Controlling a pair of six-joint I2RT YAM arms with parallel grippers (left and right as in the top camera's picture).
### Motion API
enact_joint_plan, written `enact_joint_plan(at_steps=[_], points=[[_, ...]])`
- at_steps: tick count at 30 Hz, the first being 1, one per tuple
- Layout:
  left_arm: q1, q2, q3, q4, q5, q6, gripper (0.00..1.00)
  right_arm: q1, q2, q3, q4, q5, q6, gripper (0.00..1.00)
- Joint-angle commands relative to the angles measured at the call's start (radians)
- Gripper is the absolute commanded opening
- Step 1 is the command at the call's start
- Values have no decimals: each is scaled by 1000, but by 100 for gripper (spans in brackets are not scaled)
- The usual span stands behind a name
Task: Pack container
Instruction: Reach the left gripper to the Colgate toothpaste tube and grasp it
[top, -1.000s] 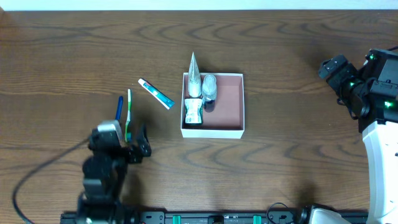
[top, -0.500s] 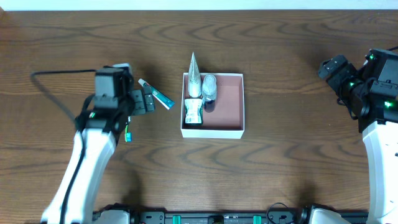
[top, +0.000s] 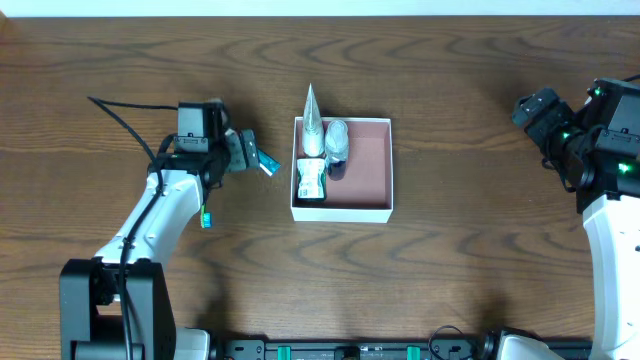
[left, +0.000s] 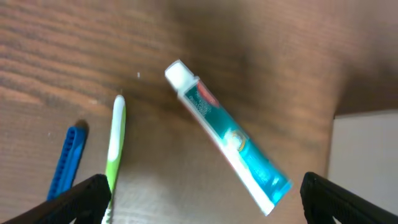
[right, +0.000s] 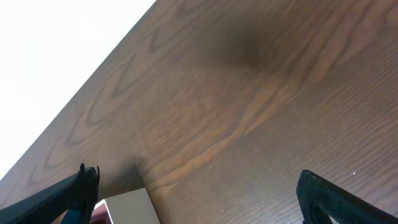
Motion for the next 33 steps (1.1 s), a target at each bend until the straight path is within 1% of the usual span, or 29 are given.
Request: enact_joint_plan(at_steps=[1,3,8,12,26,33], points=[[0,20,11,41,-14,-180,98,-4,-5,6,0,8,-6,99],[-10,38,11,76,-20,-220,98,-4,-5,6,0,8,-6,99],[-47,101,11,121,-51,-261,98,-4,-5,6,0,8,-6,99],[-71,146,15,128,-91,-263,98,-4,-5,6,0,8,-6,99],[-75,223,29,138,-118,-262,98,-4,-5,6,0,8,-6,99],[-75,227,30,160,-118,-257,98,-4,-5,6,0,8,-6,99]])
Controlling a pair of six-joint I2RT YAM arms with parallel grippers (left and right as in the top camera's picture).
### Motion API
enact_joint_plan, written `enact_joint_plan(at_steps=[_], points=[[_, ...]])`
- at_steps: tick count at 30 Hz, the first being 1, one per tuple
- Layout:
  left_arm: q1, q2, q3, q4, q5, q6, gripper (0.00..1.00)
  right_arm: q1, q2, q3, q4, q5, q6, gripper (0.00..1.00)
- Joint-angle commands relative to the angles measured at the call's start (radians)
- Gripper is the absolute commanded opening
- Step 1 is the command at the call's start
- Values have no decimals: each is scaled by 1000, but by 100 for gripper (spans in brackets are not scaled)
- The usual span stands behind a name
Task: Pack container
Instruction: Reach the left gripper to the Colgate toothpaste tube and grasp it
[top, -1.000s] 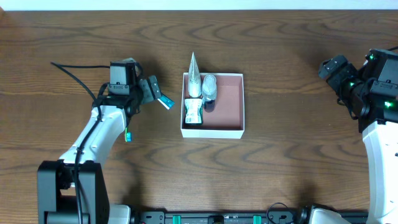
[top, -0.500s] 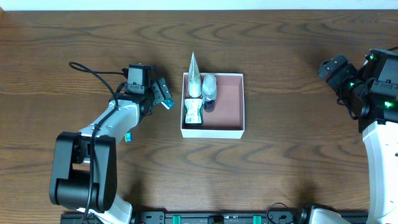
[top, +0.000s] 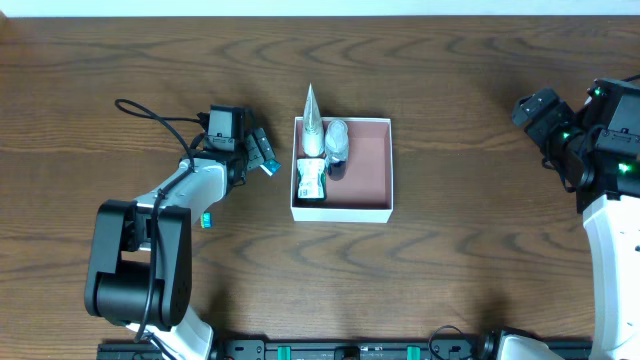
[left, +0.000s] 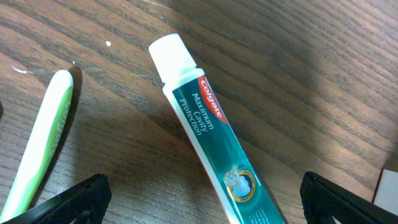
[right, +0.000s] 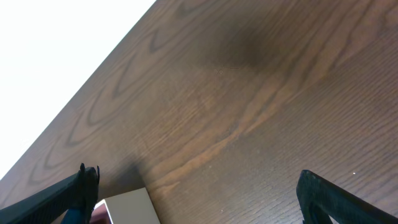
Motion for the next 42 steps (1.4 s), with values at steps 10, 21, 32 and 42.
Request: enact_joint_plan(at_steps=[10,21,32,42], points=[[0,10,28,-60,-24,45,87,-4,-5,6,0,8,-5,99],[0,10,28,-140,-23,124,80,-4,-5,6,0,8,-5,99],[0,10,28,-77,-24,276,49,-3,-5,6,0,8,-5,99],[0,71,28,-59,-24,375,50,-3,-5,6,-1,8,-5,99]])
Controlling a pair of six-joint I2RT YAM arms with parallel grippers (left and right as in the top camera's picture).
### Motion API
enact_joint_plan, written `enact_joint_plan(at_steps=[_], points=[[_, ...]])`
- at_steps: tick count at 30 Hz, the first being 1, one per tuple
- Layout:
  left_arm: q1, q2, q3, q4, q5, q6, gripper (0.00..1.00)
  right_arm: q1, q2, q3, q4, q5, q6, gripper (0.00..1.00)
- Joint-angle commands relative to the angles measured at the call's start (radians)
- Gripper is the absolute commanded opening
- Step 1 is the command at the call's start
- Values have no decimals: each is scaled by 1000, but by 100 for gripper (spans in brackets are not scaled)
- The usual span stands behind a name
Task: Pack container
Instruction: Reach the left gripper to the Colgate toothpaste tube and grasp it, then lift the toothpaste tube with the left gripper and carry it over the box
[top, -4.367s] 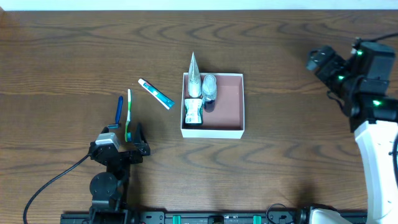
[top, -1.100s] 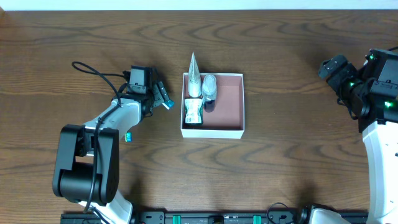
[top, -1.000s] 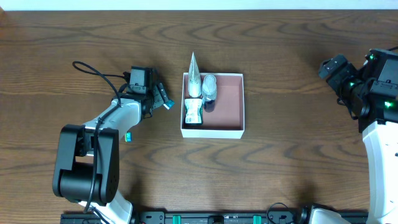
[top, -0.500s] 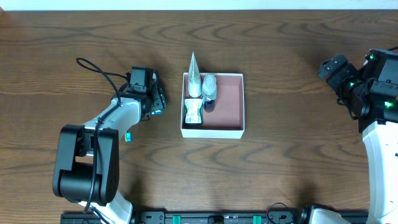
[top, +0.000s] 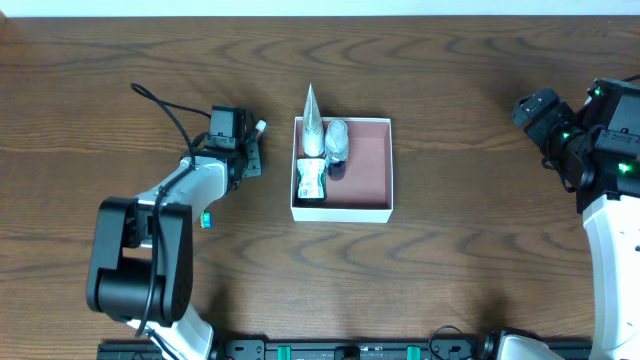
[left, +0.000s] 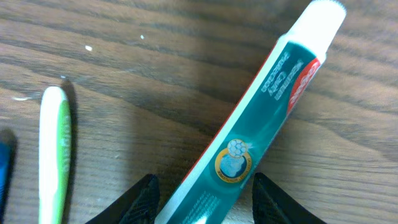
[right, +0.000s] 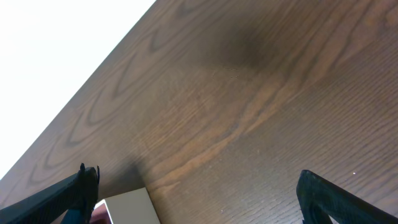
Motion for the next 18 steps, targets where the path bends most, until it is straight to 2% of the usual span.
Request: enact_joint_plan(at_steps=[1,8,14,18], points=[[0,56,13,11,-7,61,50,-3,-5,6,-1,8,-5,99],[-1,113,13,26,-7,82,47,-3,-5,6,0,8,-5,99],[-1,111,13,26,-7,82,11,-3,-5,6,0,8,-5,99],[-1,96,13,17,-7,81,9,-3,-5,6,0,8,-5,99]])
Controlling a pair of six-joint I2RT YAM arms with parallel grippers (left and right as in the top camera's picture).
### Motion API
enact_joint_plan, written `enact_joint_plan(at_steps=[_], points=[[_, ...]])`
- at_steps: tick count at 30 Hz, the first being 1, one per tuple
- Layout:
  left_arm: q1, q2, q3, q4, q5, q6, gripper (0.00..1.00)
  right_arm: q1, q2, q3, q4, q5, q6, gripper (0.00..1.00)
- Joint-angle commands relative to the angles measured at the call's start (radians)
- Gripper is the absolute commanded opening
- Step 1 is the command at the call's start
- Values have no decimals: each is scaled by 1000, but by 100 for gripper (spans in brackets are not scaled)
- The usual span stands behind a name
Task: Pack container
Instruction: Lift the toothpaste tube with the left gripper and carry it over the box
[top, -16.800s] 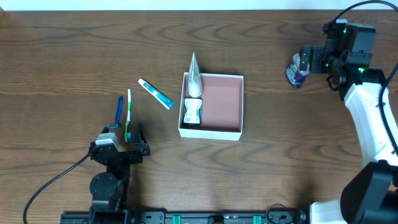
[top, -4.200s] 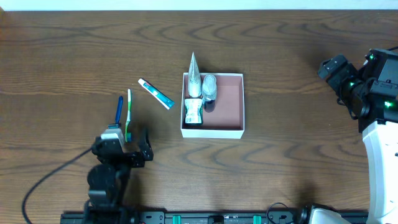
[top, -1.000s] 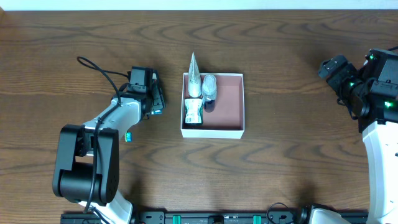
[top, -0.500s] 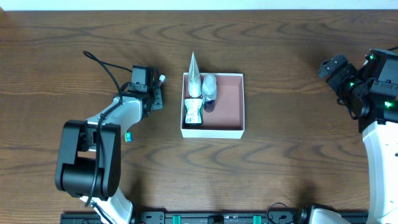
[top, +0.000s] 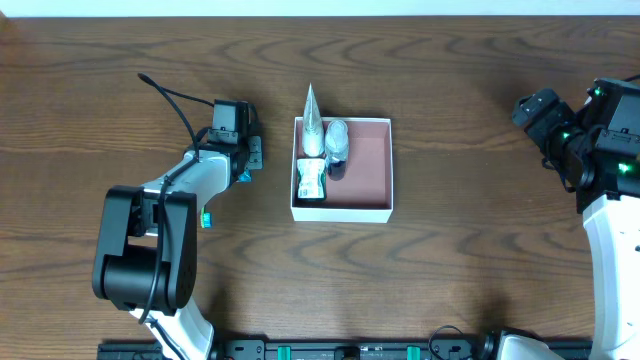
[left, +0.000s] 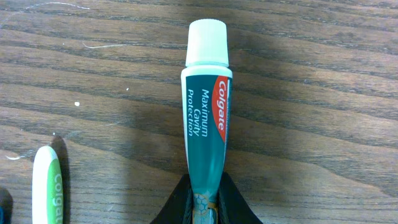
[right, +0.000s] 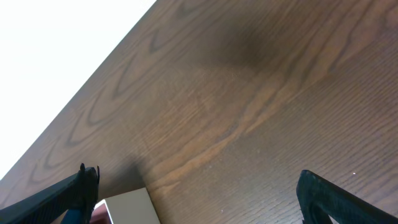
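Note:
A teal and red Colgate toothpaste tube (left: 207, 118) with a white cap points away from me over the wood. My left gripper (left: 205, 208) is shut on its lower end, just left of the box in the overhead view (top: 249, 157). The white box (top: 392, 170) with a red-brown floor holds a foil cone (top: 312, 120), a foil ball (top: 337, 140) and a small green-and-white bottle (top: 311, 180). My right gripper (top: 530, 108) hangs open at the far right, well away from the box, with nothing between its fingers (right: 84, 186).
A green toothbrush (left: 46, 186) lies on the table left of the tube, with a blue item at the wrist view's left edge. A corner of the box (right: 127, 205) shows in the right wrist view. The table's far edge runs behind it.
My left gripper's jaws stood apart around the slanted tube; now they are shut on its lower end and the tube runs straight up the wrist view. The right arm has not moved.
My left gripper was wide open above the toothpaste, toothbrush and blue item. Then it was lower and nearer the box, still wide over the tube. Then its jaws were narrowed around the tube. Now they grip it. The right arm stayed still throughout.

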Motion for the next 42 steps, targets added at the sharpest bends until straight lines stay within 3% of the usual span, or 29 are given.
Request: enact_joint_plan(at_steps=[1,7,16,21,26,35,42], points=[[0,38,-28,-39,-5,10,9,-3,-5,6,0,8,-5,99],[0,-84,-28,-90,-5,10,9,-3,-5,6,0,8,-5,99],[-29,-492,-26,-241,0,6,9,-3,-5,6,0,8,-5,99],[-114,-730,-26,-299,0,4,9,-3,-5,6,-1,8,-5,99],[-252,-866,-26,-288,-1,-72,9,-3,-5,6,-1,8,-5,99],[-523,-791,-26,-127,-20,-156,9,-3,-5,6,-1,8,-5,99],[-656,-593,-26,2,-175,-241,9,-3,-5,6,-1,8,-5,99]])
